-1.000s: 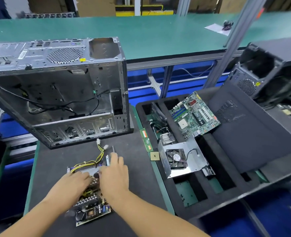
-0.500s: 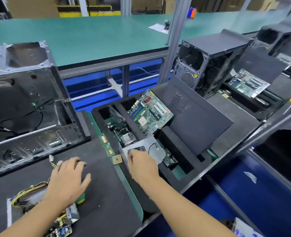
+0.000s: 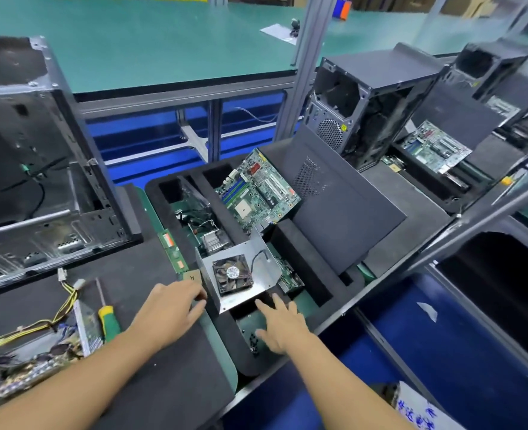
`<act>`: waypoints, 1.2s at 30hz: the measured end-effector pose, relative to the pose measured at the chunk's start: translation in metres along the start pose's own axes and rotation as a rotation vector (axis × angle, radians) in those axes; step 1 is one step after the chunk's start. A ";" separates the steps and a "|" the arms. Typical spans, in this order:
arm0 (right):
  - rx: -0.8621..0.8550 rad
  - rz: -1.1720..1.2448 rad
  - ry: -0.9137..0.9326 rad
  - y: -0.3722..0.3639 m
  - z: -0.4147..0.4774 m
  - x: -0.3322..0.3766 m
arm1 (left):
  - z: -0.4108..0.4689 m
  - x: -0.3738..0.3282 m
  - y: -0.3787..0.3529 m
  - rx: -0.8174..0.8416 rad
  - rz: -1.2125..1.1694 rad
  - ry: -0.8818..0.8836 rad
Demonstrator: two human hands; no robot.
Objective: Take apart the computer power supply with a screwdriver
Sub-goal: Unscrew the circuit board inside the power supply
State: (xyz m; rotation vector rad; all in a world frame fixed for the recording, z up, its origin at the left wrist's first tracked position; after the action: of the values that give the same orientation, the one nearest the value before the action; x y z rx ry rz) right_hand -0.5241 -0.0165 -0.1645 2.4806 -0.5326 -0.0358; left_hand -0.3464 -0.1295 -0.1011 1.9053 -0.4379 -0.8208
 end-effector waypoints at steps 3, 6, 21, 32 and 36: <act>-0.034 -0.026 -0.033 0.000 0.003 0.004 | -0.007 0.014 -0.006 0.028 0.019 0.045; -0.254 -0.109 -0.013 0.030 -0.007 0.026 | -0.019 0.030 -0.001 0.029 0.025 0.112; 0.527 -0.298 -0.012 -0.021 -0.020 0.150 | -0.163 0.160 0.033 -0.176 -0.003 0.659; -0.040 0.118 0.495 0.001 -0.036 0.312 | -0.204 0.142 0.012 0.048 0.308 0.328; -0.041 0.014 0.465 0.003 -0.022 0.323 | -0.199 0.138 0.008 0.135 0.495 0.324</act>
State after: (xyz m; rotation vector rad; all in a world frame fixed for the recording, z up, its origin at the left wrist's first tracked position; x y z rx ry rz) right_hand -0.2250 -0.1302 -0.1141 2.3360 -0.3426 0.5169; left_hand -0.1078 -0.0889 -0.0846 1.8912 -0.7354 -0.1582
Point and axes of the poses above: each hand's wrist, its own z-axis towards the middle knuckle, its own y-axis out of the back of the hand, x = y × z, the point moved 10 cm from there along z, towards the middle knuckle, and after that the axes turned 14 degrees about x, right-handed, at the moved point
